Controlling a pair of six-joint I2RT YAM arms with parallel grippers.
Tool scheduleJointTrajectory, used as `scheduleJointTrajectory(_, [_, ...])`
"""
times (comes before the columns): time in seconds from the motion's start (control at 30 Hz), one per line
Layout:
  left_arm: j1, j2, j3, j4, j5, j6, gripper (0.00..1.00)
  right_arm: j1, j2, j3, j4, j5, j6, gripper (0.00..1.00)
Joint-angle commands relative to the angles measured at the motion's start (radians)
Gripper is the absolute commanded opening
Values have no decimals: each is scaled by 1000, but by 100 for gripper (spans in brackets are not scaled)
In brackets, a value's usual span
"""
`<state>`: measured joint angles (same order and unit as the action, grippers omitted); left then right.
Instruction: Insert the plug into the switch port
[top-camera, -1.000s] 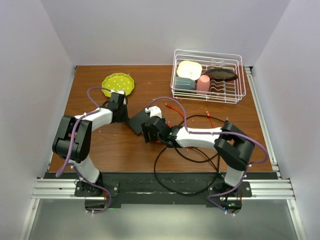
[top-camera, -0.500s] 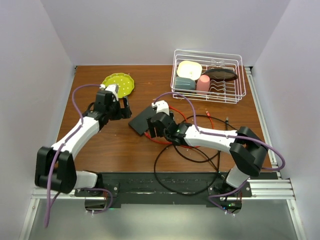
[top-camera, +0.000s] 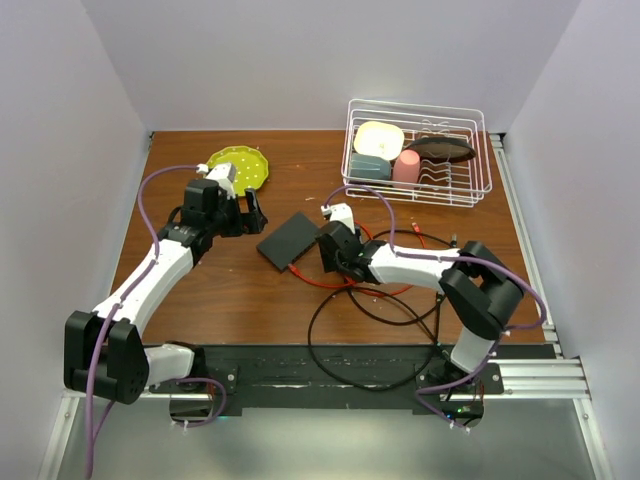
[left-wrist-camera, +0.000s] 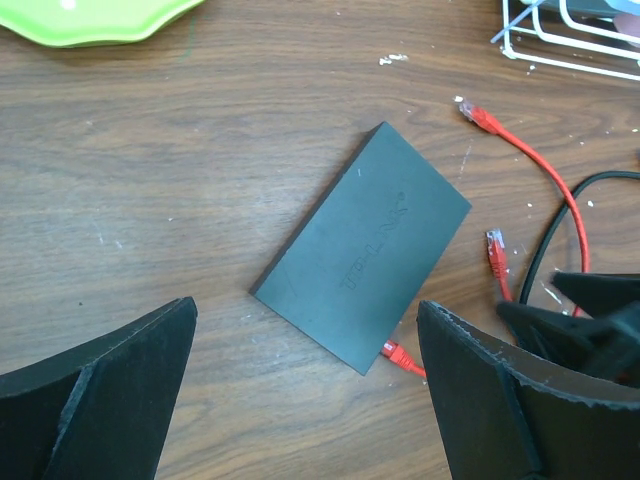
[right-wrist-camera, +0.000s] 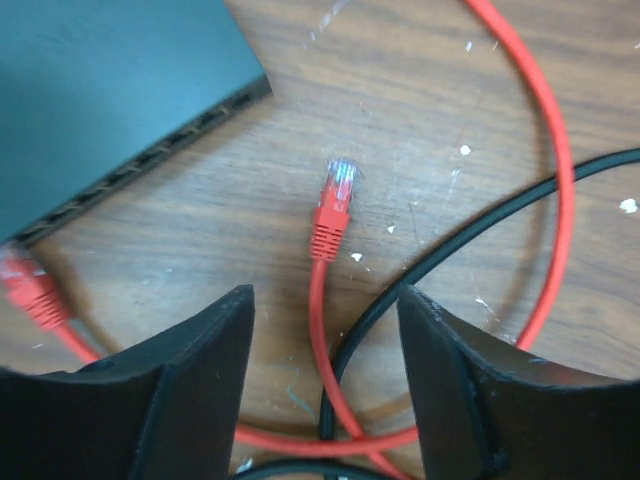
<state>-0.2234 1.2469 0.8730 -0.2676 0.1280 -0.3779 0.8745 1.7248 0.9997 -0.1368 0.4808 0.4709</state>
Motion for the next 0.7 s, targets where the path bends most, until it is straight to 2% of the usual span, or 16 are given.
scheduleJointTrajectory(0.0, [1, -6, 23, 24, 12, 11, 97, -14, 53, 3, 51, -11, -18, 49])
scheduleJointTrajectory(0.07, [2, -3, 29, 19, 7, 17, 97, -17, 73, 16, 48, -11, -21, 44])
scheduleJointTrajectory(0.17, [2, -3, 27, 18, 5, 19, 97, -20, 104, 22, 45, -21, -14, 28])
scheduleJointTrajectory(0.2, [1, -6, 24, 21, 1, 16, 97, -23, 110, 23, 39, -25, -6, 12])
scheduleJointTrajectory(0.27, [2, -12, 21, 34, 4, 13, 97, -23, 104, 10, 49, -31, -11, 0])
scheduleJointTrajectory(0.37, [2, -33, 15, 47, 22, 20, 96, -23, 29, -35, 101, -54, -49, 0])
scheduleJointTrajectory(0.53, [2, -110, -26, 136, 71, 17, 96, -25, -131, -97, 132, -126, -202, 0])
scheduleJointTrajectory(0.67, [2, -174, -69, 231, 195, 19, 96, -23, -313, -148, 192, -290, -296, 0])
